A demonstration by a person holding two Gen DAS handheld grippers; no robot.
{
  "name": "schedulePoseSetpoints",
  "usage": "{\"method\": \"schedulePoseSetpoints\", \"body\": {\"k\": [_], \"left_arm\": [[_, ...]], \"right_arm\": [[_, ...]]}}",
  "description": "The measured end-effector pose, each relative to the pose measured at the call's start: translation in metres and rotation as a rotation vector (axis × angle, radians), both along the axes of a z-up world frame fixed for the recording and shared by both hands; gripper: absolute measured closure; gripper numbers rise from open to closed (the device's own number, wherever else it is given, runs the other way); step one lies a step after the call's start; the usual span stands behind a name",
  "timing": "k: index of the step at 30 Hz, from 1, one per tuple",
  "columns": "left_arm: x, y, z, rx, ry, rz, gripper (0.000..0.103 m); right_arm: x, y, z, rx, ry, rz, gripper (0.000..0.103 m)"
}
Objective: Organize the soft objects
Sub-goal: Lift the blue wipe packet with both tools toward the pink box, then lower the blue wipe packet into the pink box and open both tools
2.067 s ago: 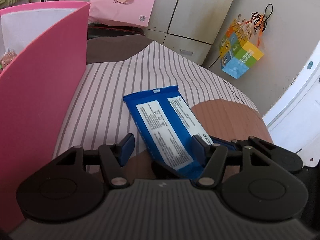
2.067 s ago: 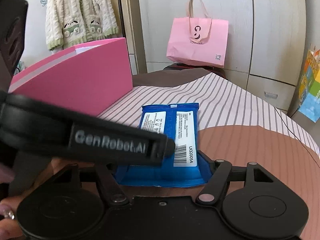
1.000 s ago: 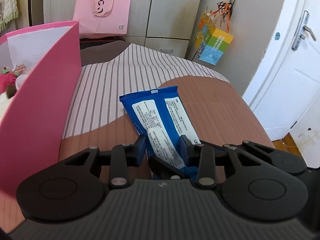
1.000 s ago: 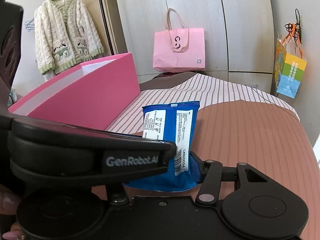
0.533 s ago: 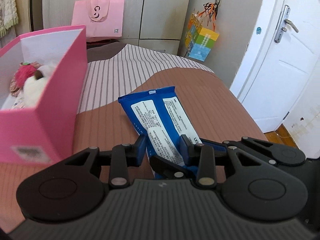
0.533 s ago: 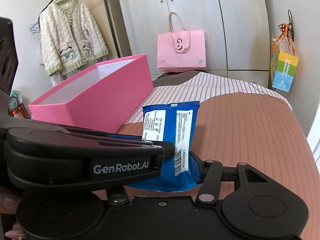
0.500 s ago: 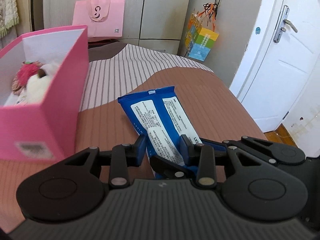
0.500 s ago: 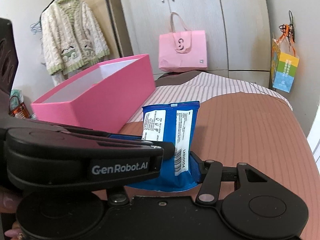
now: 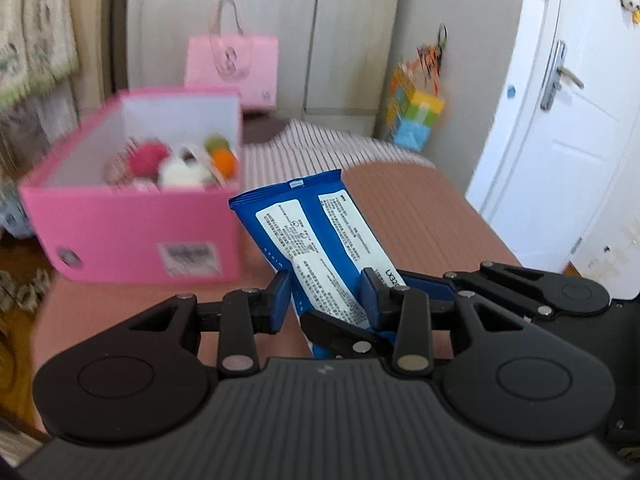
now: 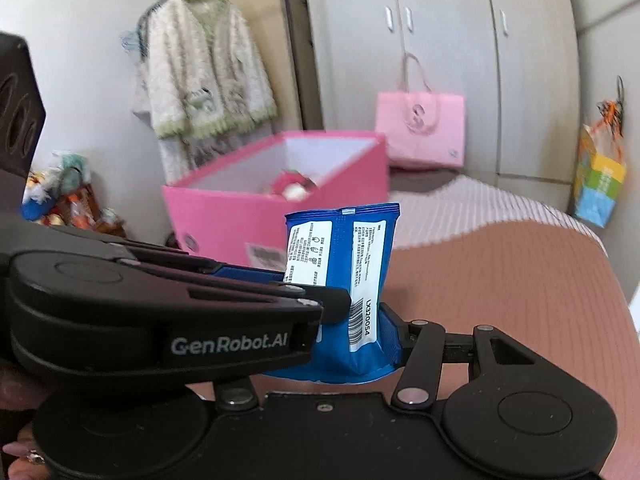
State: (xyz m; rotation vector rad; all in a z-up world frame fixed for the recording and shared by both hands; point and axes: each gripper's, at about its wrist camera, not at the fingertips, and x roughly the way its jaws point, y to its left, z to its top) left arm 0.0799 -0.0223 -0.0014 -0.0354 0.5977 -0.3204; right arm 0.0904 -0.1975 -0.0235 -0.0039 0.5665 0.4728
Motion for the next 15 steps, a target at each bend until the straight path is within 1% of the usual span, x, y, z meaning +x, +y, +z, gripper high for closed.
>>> {"method": "schedulePoseSetpoints", "body": {"k": [4,8,11,15], "left_arm": [[0.001,0.024,0.027,0.005,-0.082,0.027,0.066],[0.017,0.052,0.046,-0.002,-0.114,0.063,0.065],[0.034,0.068,0.055,-0.003,-0.115,0.096,0.065],[0.064,0.096,0.066,-0.014,-0.114,0.121,0.065]], "right_arm": [[0.003,0.020,0.023,0.043,-0.089,0.027,0.045],[0.020,0.042,0.043,0.080,-0.115,0.074,0.045],[0.039,0.062,0.051,0.097,-0.110,0.098,0.045],[0.073,0.082,0.056,0.159,-0.062,0.127,0.044]]}}
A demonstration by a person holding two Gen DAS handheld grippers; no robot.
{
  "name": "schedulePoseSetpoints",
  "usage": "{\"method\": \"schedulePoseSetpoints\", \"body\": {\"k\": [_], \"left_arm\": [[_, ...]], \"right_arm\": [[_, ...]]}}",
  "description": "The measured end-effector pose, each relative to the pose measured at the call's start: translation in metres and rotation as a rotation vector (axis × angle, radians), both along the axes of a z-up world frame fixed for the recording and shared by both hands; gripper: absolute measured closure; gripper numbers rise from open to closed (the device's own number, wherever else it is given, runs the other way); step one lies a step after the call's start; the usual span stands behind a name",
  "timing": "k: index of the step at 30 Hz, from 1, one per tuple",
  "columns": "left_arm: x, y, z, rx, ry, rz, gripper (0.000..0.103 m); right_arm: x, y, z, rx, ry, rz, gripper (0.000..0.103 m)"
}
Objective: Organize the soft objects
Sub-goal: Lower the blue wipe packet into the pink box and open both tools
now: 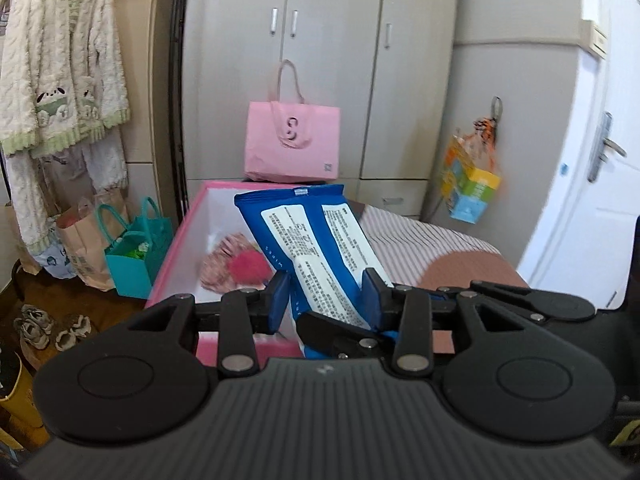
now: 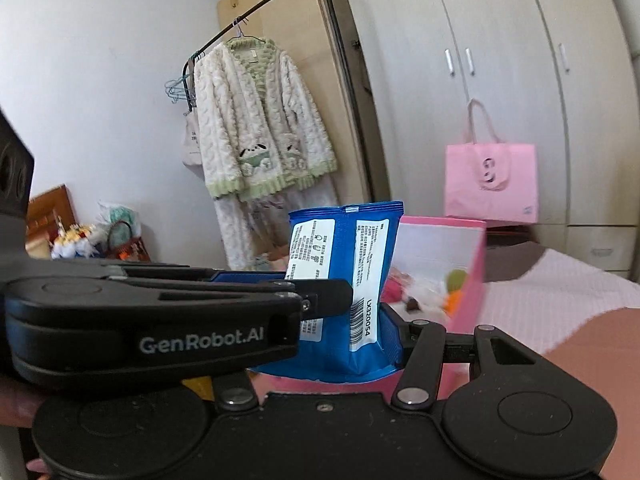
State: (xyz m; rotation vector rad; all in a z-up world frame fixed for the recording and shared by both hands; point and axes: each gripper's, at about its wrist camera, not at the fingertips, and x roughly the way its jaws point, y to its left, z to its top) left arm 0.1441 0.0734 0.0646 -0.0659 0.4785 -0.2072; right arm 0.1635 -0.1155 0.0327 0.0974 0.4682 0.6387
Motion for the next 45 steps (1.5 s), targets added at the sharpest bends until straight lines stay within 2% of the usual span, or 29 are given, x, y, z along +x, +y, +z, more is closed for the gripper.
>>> {"method": "schedulePoseSetpoints", "body": {"k": [4,10,13,18,26,28,31,35,38,45], "left_arm": [[0.041,0.014,0.002,0.008,0.033,0.010,0.066],[0.101,0.035,-0.010,-0.031,0.132,0.025,0.066],[0.125,0.046,-0.019,-0.066,0.186,0.017,0.066],[0.143,0.056,-0.034,-0.115,0.255,-0.003,0.063],[0.158,0.061,-0.044,-0.193,0.301,0.006,0.059],[0.156,0.061,-0.044,-0.201,0.297,0.032,0.057],[0.141,0.057,-0.037,-0.162,0.229,0.067,0.049],[0.115,0.053,-0.027,-0.140,0.168,0.072,0.048],[0.093,0.049,-0.019,-0.135,0.127,0.063,0.047],[0.044,0.035,-0.007,-0.112,0.045,0.054,0.047]], "right_arm": [[0.033,0.021,0.000,0.023,0.031,-0.003,0.044],[0.092,0.048,-0.010,-0.005,0.126,0.004,0.044],[0.115,0.059,-0.015,-0.052,0.173,0.007,0.043],[0.136,0.065,-0.025,-0.100,0.257,0.025,0.042],[0.153,0.072,-0.020,-0.198,0.250,0.058,0.039],[0.155,0.073,-0.019,-0.229,0.236,0.049,0.036],[0.150,0.067,-0.014,-0.240,0.209,0.024,0.027],[0.130,0.046,-0.004,-0.210,0.137,0.023,0.027],[0.108,0.033,0.000,-0.232,0.071,0.023,0.027],[0.070,0.002,0.003,-0.213,0.019,-0.026,0.027]]}}
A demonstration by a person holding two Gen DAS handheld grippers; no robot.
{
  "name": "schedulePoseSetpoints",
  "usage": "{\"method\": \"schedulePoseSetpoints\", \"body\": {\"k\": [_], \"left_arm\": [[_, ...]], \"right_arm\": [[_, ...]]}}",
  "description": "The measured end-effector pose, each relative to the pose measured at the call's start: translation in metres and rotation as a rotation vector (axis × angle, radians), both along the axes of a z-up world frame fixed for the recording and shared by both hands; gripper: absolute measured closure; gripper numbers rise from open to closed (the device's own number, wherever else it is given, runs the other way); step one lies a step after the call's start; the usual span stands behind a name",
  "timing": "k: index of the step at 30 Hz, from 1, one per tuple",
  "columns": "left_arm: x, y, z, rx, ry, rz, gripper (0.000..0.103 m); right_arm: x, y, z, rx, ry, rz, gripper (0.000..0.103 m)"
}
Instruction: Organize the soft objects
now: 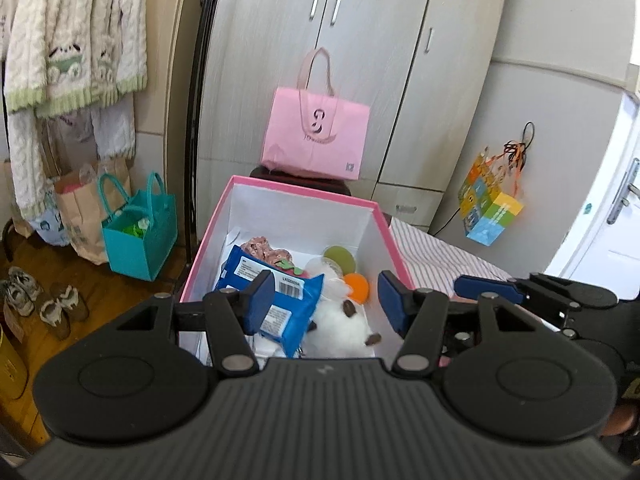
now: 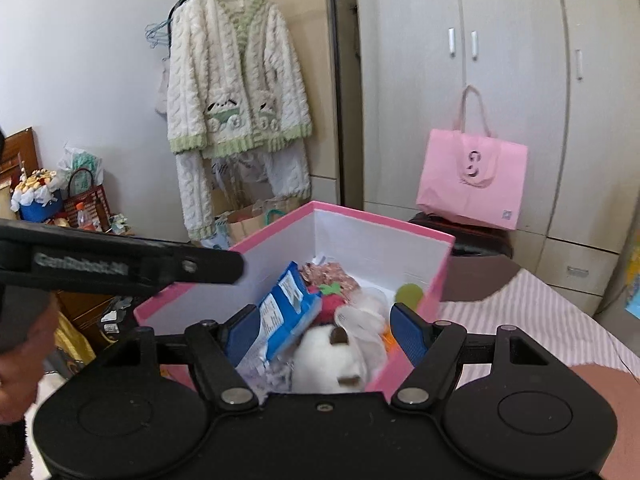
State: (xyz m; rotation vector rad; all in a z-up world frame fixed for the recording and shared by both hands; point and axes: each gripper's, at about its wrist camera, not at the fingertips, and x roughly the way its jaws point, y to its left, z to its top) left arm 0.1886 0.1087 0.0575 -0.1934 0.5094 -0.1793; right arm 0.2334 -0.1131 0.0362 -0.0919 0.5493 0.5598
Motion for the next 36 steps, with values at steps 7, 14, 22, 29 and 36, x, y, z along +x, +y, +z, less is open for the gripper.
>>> {"method": "schedulePoseSetpoints", "body": {"k": [7,14,22,29,36], "left_arm": [[-0.043,-0.011,0.005,0.027,-0.062,0.000,0.046],[-0.072,-0.029,0.004,0.053,-0.087,-0.002,0.045],[-0.102,-0.037,-0.005,0.037,-0.097,-0.004,0.044],[-0.113,-0.046,-0.016,0.048,-0.080,-0.003,0.044],[-0.123,-0.056,-0.023,0.070,-0.079,-0.006,0.043]], "right_arm": [[-0.040,-0.041,-0.001,0.051,-0.027,-0.060,0.027],[-0.076,-0.061,0.008,0.011,-0.104,-0.137,0.026],[-0.115,-0.084,0.018,0.055,-0.111,-0.131,0.026],[-0.137,-0.102,0.020,0.067,-0.122,-0.188,0.022],[-0.146,-0.112,0.011,0.059,-0.115,-0.227,0.018]]}}
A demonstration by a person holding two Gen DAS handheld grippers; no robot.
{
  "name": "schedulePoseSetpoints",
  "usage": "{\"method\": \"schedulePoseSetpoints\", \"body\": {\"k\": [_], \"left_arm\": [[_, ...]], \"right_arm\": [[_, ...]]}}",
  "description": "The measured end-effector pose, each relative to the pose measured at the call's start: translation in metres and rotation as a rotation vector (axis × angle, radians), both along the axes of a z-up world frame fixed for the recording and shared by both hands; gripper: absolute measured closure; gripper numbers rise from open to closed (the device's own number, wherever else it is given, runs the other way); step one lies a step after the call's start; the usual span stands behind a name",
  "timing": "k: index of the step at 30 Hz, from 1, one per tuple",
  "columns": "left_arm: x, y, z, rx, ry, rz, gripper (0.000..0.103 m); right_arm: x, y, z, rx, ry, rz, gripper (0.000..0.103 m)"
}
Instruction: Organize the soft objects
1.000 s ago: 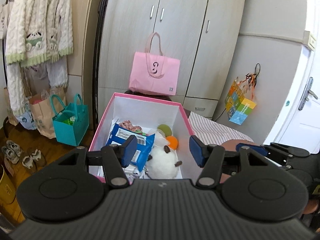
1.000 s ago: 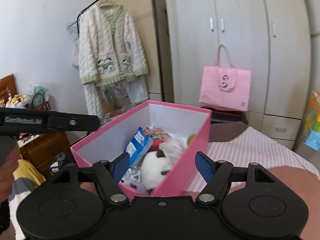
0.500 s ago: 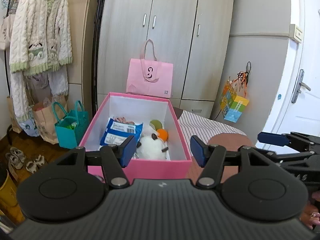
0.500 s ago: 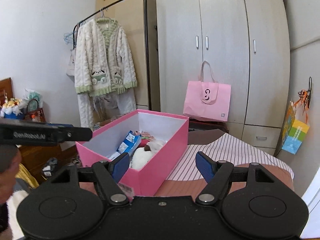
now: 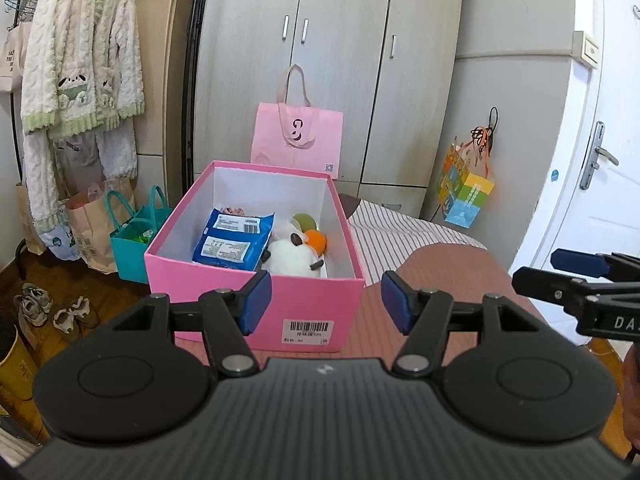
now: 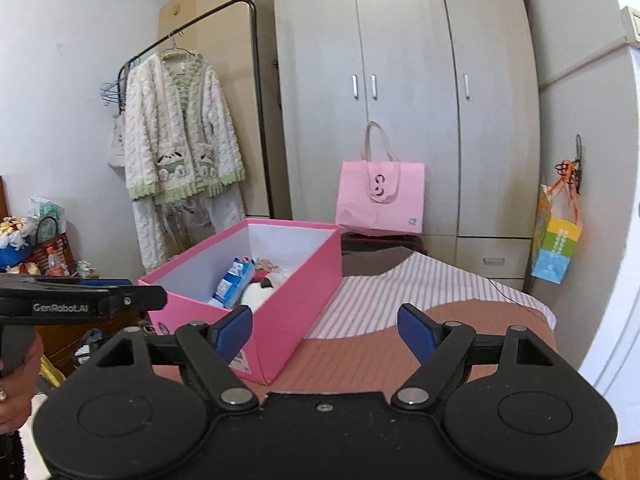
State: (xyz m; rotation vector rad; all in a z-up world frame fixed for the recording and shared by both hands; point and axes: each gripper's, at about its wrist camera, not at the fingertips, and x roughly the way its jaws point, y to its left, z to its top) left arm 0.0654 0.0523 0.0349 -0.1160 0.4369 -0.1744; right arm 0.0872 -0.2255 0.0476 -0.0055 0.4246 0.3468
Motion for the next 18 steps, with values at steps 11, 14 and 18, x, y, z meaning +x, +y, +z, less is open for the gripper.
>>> {"method": "schedulePoseSetpoints", "body": {"k": [11,14,18], "left_arm": [[-0.005,-0.011,-0.003,0.063,0.005,0.028,0.038],[-0.006,-0.014,-0.004,0.072,0.005,0.034,0.034],[-0.010,-0.017,-0.006,0.094,-0.040,0.044,0.010]], "right_arm": [[-0.004,-0.020,-0.012,-0.010,0.054,-0.109,0.003],[-0.006,-0.022,-0.014,0.002,0.065,-0.113,0.003],[-0.007,-0.021,-0.015,-0.022,0.068,-0.126,0.001]]}}
